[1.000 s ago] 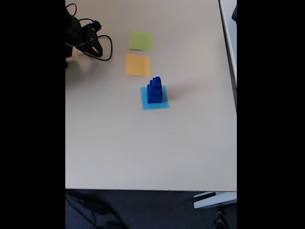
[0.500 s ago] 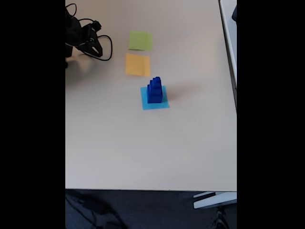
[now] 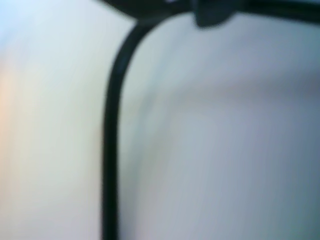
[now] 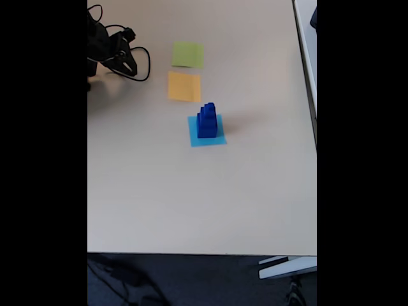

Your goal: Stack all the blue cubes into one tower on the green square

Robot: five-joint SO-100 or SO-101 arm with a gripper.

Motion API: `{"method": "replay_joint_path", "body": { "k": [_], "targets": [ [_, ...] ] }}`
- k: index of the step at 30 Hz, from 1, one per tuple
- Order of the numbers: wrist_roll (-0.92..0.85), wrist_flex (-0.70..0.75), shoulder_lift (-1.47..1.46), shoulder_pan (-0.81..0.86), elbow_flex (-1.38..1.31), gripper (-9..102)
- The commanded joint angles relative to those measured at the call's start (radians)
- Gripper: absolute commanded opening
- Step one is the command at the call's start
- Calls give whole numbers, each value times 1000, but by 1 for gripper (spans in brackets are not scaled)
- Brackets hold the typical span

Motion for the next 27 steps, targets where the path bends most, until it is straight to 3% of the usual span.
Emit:
{"method": "replay_joint_path", "body": {
  "k": [1, 15, 27],
  "targets": [
    [-5, 3, 26, -3, -18, 0],
    [-15, -9, 26, -14, -15, 0],
    [-75, -262, 26, -54, 23, 0]
  ]
}}
